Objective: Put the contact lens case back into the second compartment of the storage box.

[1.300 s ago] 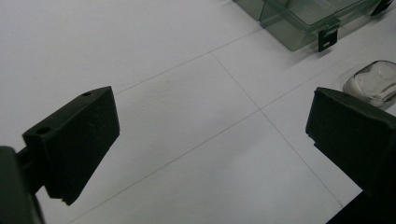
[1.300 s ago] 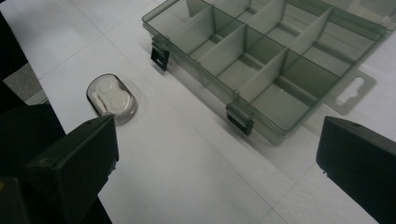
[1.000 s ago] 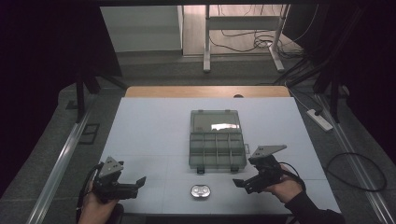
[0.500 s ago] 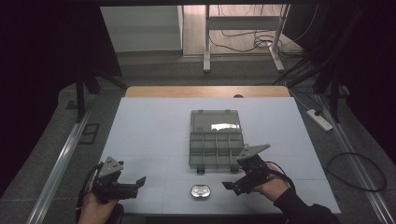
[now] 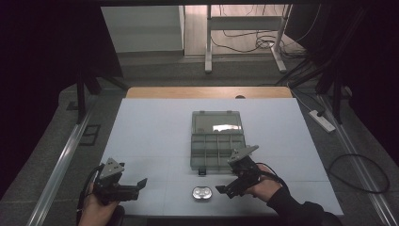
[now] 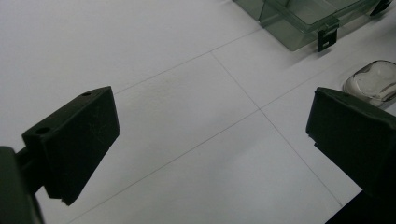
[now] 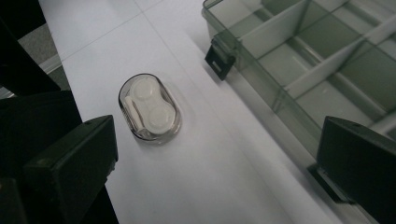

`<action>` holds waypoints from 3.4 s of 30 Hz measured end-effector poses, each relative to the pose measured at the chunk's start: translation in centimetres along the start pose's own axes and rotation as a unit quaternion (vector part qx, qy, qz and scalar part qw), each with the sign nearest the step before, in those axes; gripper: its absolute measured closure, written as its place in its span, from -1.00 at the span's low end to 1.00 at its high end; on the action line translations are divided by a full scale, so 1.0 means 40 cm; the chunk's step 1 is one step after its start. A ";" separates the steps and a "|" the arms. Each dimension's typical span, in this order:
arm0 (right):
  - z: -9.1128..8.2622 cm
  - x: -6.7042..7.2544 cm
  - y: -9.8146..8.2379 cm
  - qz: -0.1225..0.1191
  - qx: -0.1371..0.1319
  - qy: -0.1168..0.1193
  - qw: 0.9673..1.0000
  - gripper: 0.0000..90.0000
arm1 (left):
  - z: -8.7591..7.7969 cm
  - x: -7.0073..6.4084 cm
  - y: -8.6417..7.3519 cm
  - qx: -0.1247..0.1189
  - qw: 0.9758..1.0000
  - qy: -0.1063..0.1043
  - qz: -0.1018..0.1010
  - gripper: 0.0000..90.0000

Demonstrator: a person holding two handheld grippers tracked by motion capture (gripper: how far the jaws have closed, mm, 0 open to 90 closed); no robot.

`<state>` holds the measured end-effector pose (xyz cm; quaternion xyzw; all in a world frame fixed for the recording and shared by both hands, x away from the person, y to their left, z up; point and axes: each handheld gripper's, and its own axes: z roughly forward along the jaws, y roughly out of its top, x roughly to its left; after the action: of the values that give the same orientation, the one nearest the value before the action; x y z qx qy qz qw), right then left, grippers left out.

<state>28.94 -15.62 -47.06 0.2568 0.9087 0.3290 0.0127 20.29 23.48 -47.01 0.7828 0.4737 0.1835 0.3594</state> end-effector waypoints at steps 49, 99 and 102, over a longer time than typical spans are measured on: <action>0.219 0.107 0.053 -0.134 0.141 -0.012 0.981 -0.96 | -0.001 0.000 -0.001 -0.001 1.000 -0.003 0.001 -0.94; 0.103 0.066 0.113 -0.060 0.019 0.008 0.998 0.09 | 0.000 -0.001 0.000 0.002 1.000 0.000 0.002 -0.94; 0.096 0.059 0.120 -0.047 0.012 0.001 0.999 0.09 | 0.000 -0.001 0.000 0.002 1.000 0.000 0.003 -0.94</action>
<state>29.83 -9.11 -46.83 0.2131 0.9237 0.3173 0.0241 20.27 23.43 -47.00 0.7848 0.4719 0.1839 0.3571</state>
